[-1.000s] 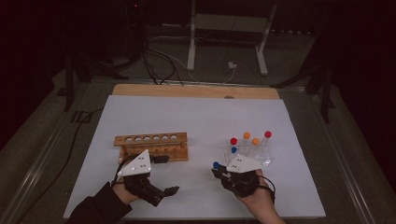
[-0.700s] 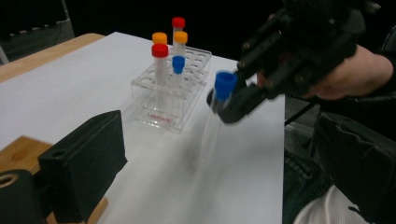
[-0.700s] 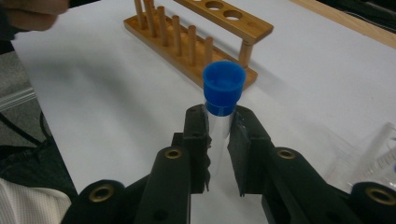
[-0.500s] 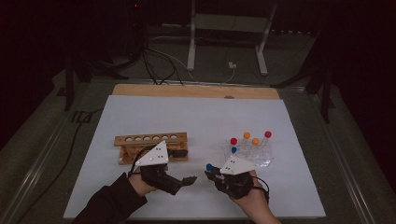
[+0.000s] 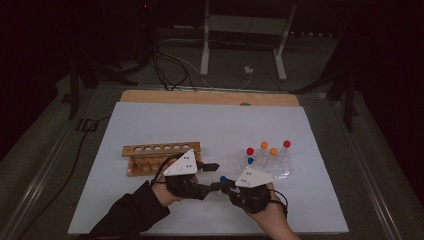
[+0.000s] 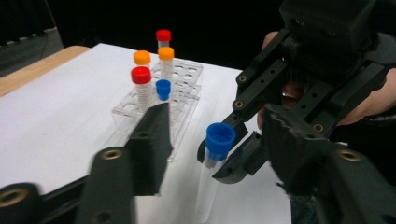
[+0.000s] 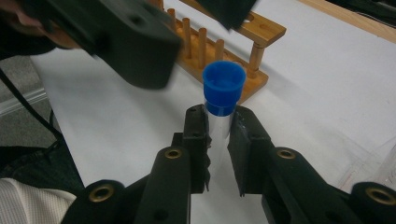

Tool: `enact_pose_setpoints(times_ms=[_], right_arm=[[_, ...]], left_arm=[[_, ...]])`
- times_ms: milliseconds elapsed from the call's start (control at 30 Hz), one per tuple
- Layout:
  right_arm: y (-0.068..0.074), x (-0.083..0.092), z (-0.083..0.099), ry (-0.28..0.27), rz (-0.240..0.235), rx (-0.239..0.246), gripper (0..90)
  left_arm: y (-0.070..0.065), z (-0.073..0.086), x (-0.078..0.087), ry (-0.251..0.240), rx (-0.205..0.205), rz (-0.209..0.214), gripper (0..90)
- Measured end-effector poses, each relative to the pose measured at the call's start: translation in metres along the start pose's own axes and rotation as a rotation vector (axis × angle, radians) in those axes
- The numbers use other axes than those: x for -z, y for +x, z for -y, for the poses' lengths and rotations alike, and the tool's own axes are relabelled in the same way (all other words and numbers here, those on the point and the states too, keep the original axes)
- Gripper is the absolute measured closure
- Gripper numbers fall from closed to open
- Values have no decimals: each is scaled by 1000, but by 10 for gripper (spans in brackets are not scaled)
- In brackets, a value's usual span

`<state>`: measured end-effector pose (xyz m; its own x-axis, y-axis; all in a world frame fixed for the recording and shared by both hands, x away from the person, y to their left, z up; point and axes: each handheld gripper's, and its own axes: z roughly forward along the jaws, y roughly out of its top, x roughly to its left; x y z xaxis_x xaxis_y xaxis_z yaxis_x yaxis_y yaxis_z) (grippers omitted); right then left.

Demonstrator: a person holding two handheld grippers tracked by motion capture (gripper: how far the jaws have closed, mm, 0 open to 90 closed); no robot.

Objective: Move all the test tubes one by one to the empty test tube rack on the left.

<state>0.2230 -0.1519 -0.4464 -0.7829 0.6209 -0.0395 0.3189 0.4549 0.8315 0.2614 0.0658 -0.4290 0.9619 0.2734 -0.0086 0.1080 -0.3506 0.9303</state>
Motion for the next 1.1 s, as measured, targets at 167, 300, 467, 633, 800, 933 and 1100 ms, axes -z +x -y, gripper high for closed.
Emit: enact_pose_setpoints(times_ms=[167, 300, 467, 633, 800, 933, 1100], right_arm=[[0, 1, 0, -3, 1, -3, 766], [0, 1, 0, -4, -2, -6, 766], [-1, 1, 0, -5, 0, -7, 766], [-1, 1, 0, -7, -3, -12, 765], [-2, 1, 0, -11, -12, -30, 633], [-3, 5, -1, -37, 22, -40, 452], [-7, 11, -1, -77, 38, -65, 306]], left_arm=[[-1, 0, -8, 10, -11, 1, 586], [0, 1, -11, 31, -23, 2, 665], [0, 1, -11, 30, -29, 5, 755], [-1, 1, -10, 31, -48, -2, 775], [2, -1, -8, 36, -46, -17, 778], [8, -5, -1, 27, -40, -42, 778], [17, -10, 11, 8, -28, -74, 779]])
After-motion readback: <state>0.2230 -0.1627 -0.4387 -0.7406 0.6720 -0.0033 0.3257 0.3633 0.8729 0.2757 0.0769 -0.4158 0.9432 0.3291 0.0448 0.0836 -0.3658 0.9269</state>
